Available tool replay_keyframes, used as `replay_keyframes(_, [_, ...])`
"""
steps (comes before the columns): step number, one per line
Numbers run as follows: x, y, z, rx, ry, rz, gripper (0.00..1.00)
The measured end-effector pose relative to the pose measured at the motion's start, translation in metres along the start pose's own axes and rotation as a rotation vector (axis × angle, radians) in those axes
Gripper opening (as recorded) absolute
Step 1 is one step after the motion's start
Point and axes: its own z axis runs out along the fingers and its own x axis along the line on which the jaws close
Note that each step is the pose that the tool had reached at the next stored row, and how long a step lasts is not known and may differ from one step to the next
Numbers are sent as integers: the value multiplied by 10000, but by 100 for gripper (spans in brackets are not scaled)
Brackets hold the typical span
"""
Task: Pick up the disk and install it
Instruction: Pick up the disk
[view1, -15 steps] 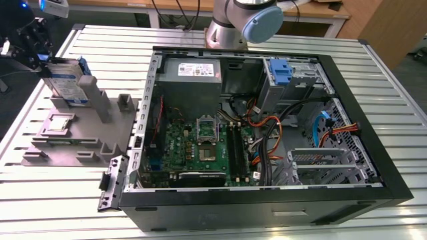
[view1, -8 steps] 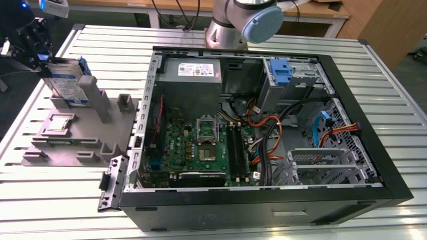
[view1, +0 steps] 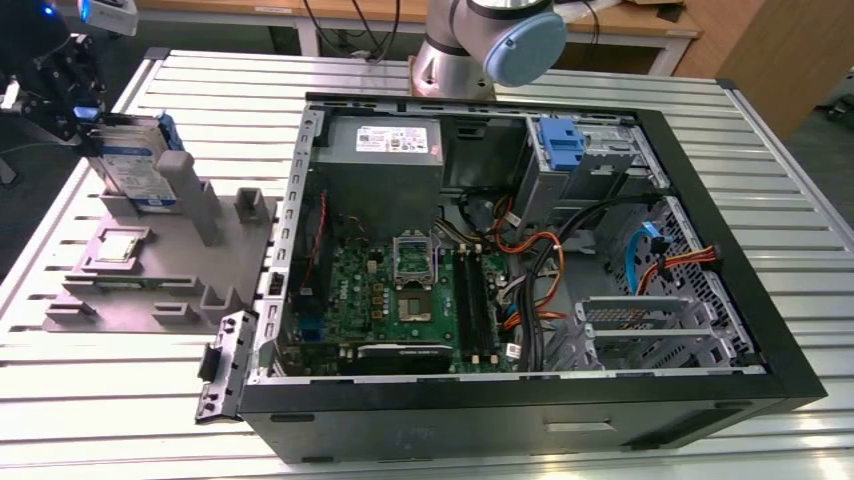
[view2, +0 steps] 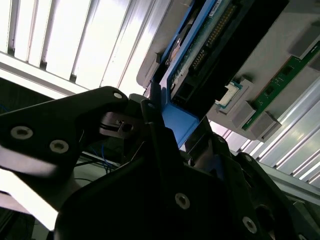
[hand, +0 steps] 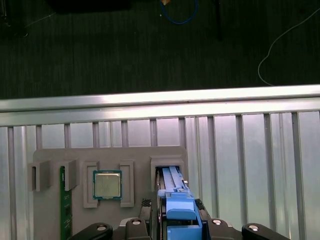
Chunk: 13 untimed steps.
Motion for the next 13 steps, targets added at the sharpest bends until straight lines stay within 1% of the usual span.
replay_keyframes(5, [0,0,0,-1,0,-1,43])
replay_keyframes(6, [0,0,0,-1,0,-1,37])
replay_keyframes(13, [0,0,1,0,0,0,37])
